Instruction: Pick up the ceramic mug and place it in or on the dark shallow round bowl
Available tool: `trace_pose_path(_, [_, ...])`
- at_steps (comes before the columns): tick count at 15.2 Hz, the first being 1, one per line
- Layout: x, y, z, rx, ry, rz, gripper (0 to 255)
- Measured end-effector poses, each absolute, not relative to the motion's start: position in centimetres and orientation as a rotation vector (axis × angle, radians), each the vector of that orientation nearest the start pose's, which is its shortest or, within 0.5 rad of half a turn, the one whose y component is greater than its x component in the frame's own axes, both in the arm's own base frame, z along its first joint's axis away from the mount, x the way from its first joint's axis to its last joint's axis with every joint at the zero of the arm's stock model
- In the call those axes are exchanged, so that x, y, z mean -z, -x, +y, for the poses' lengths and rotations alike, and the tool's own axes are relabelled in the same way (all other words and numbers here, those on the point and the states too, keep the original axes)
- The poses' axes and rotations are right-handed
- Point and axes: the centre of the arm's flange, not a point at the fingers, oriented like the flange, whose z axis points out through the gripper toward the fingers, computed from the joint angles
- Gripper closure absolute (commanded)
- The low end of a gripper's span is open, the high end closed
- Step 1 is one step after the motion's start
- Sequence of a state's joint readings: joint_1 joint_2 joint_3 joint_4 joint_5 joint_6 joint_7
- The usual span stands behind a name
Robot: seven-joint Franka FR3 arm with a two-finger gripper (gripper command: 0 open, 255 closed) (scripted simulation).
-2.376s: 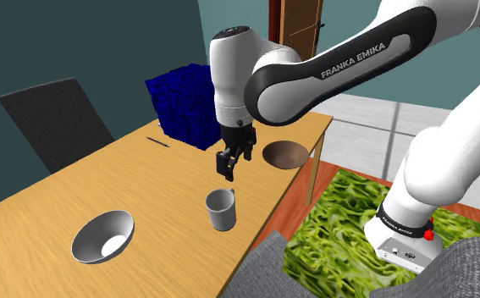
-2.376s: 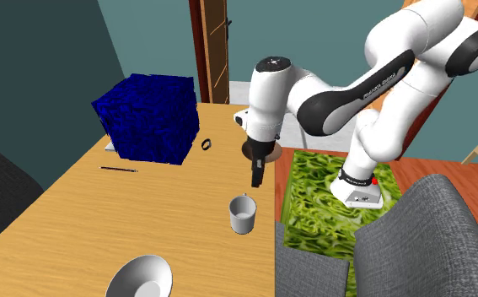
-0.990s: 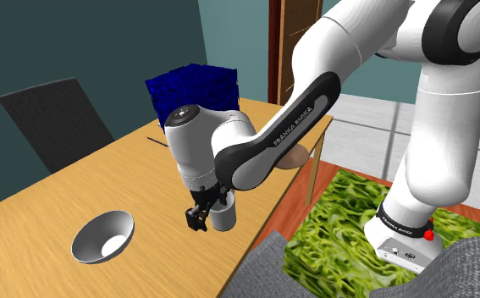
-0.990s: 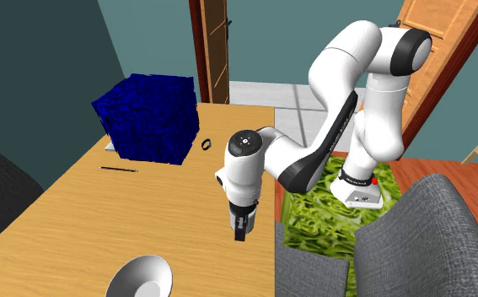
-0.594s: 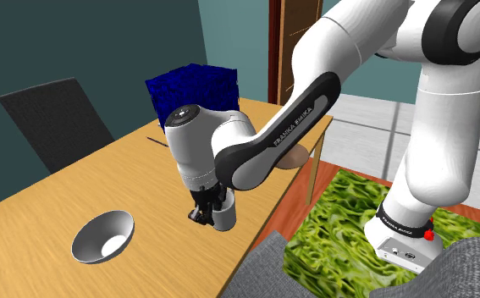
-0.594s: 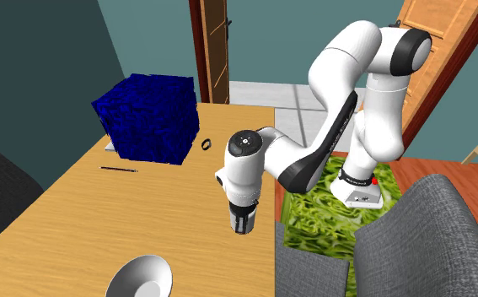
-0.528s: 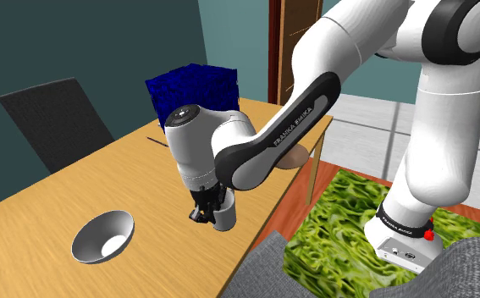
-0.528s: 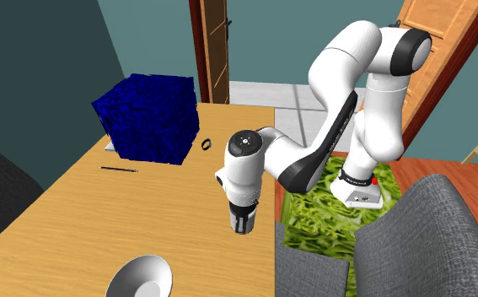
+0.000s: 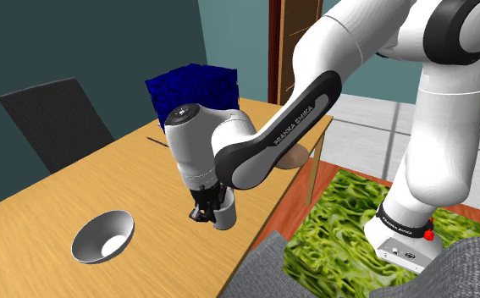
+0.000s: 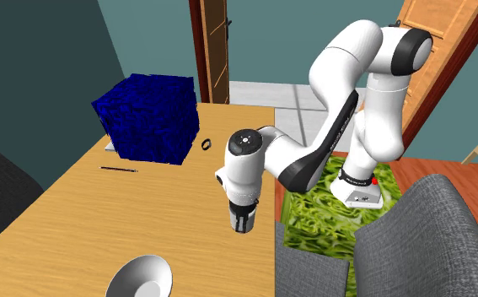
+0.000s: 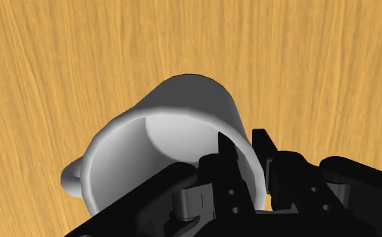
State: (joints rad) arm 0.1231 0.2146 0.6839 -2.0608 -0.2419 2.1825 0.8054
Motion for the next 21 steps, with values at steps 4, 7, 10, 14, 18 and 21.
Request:
trace_pose_path(4, [-36.9,-40.9,40.1,0.030,3.201,-0.219,255])
trace_pose_path(7, [-38.3,-40.9,40.1,0.030,3.201,-0.218,255])
trace_pose_path(10, [-40.0,-40.8,40.1,0.030,3.201,-0.219,255])
trace_pose_path(14, [-42.1,-40.9,40.2,0.030,3.201,-0.218,255])
trace_pose_path(18, [-44.2,-40.9,40.2,0.030,3.201,-0.218,255])
trace_pose_path(21, [-45.9,-40.9,40.0,0.030,3.201,-0.218,255])
